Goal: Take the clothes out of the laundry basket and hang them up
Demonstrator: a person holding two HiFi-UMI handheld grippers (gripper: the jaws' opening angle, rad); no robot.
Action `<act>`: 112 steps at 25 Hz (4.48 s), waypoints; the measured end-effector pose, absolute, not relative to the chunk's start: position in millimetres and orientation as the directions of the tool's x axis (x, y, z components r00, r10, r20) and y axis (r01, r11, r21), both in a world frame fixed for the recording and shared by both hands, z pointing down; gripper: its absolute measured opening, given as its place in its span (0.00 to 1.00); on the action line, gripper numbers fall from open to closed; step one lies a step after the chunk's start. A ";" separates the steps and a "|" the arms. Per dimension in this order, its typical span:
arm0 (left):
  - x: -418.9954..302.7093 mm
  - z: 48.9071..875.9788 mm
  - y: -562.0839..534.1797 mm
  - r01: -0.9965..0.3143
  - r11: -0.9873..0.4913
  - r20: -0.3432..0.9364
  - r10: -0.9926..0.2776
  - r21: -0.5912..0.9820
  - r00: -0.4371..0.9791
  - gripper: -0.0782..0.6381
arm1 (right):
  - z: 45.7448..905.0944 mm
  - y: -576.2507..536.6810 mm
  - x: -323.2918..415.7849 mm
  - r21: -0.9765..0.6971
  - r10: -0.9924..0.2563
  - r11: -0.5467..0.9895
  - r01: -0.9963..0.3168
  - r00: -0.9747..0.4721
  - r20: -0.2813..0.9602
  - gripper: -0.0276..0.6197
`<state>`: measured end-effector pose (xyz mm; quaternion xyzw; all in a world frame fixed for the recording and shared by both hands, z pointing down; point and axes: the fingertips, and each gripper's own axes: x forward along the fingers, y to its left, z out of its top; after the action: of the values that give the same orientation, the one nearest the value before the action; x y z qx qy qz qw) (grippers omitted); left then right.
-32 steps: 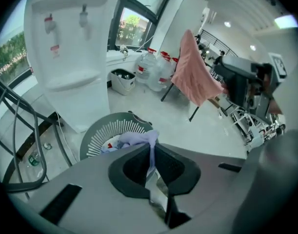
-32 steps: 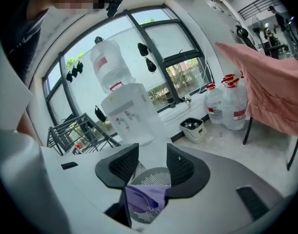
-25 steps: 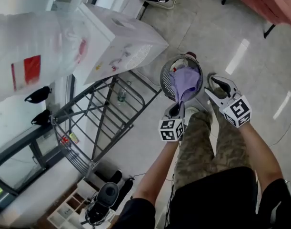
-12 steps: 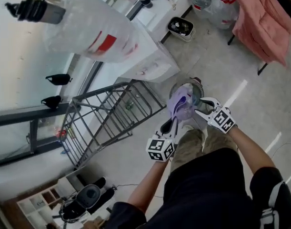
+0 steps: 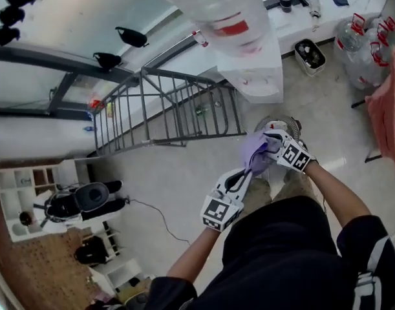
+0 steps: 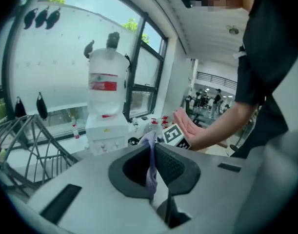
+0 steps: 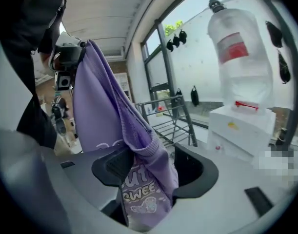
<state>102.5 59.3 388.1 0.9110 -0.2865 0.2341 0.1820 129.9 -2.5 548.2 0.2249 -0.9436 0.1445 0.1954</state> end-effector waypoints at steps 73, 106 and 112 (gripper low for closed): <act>-893.4 79.1 -267.9 -0.983 0.068 -0.140 -0.989 -0.171 -0.044 0.14 | 119.5 -287.3 -746.0 -0.031 -0.006 0.999 -0.007 -0.999 0.052 0.06; -910.7 475.2 -627.6 -0.816 -0.578 0.546 -0.689 -0.017 0.477 0.14 | 462.7 -600.1 -749.3 -0.067 -0.583 0.637 -0.768 -0.537 0.610 0.06; -901.6 552.4 -636.7 -0.816 -0.577 0.641 -0.613 0.038 0.463 0.21 | 535.5 -610.1 -729.4 0.045 -0.556 0.611 -0.791 -0.387 0.736 0.06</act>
<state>-901.6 -636.7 552.4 0.8377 -0.4264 0.2946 0.1724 -729.4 -610.1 535.5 0.4117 -0.8176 0.1586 0.3700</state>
